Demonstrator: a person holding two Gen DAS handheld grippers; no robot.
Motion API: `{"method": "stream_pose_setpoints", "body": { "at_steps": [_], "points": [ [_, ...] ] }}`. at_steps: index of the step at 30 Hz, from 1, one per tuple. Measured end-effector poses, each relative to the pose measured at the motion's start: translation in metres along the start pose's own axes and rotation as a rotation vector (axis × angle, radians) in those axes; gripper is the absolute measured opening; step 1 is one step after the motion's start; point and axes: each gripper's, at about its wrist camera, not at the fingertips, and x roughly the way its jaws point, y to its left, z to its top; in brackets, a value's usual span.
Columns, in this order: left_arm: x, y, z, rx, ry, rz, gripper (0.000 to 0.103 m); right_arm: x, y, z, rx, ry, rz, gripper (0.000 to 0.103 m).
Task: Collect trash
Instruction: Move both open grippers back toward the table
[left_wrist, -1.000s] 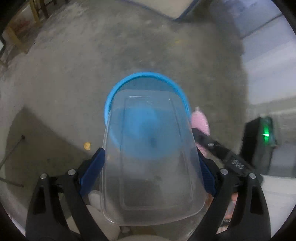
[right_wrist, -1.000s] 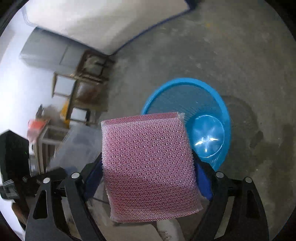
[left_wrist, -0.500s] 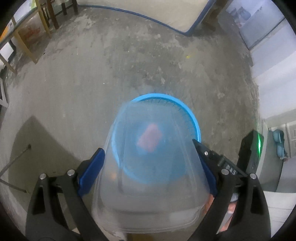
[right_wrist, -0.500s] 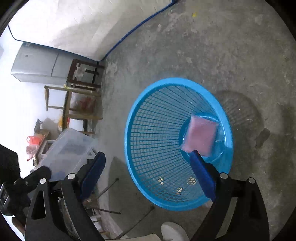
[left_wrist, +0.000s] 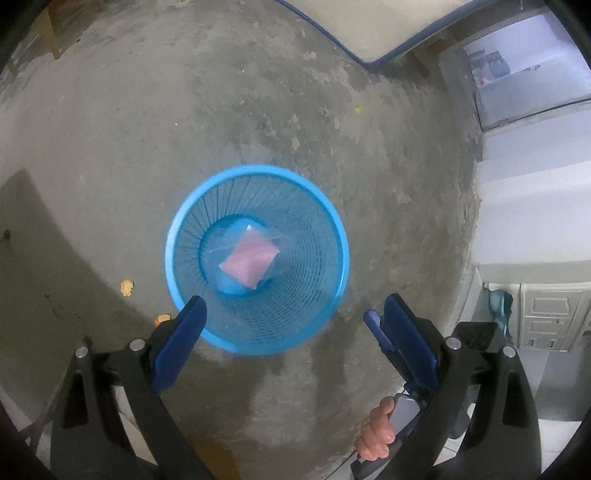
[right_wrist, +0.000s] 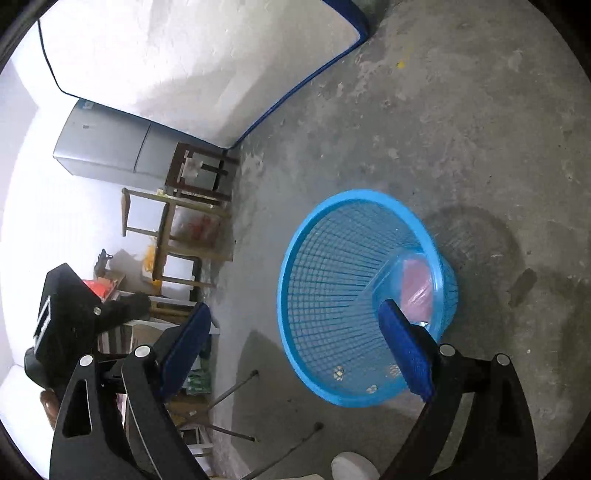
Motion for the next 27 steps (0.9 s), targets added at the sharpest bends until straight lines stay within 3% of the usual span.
{"method": "stream_pose_setpoints", "body": {
  "at_steps": [4, 8, 10, 15, 19, 25, 27],
  "points": [
    [-0.032, -0.002, -0.01, 0.03, -0.043, -0.003, 0.093, -0.008, -0.015, -0.014, 0.022, 0.005, -0.012, 0.09],
    [-0.093, -0.005, -0.038, 0.093, -0.153, -0.016, 0.093, -0.015, -0.024, -0.037, 0.016, 0.023, -0.031, 0.09],
    [-0.133, -0.002, -0.06, 0.135, -0.235, -0.036, 0.093, -0.022, -0.022, -0.049, -0.004, 0.019, -0.049, 0.09],
    [-0.226, 0.021, -0.123, 0.188, -0.458, -0.005, 0.093, -0.042, -0.004, -0.07, -0.075, 0.0, -0.112, 0.09],
    [-0.28, 0.067, -0.185, 0.069, -0.635, -0.021, 0.093, -0.056, 0.048, -0.086, -0.265, -0.036, -0.29, 0.095],
    [-0.332, 0.134, -0.285, -0.07, -0.767, 0.017, 0.094, -0.052, 0.147, -0.125, -0.608, -0.106, -0.554, 0.097],
    [-0.343, 0.154, -0.314, -0.105, -0.78, 0.052, 0.095, -0.044, 0.182, -0.142, -0.716, -0.161, -0.708, 0.097]
  ]
}}
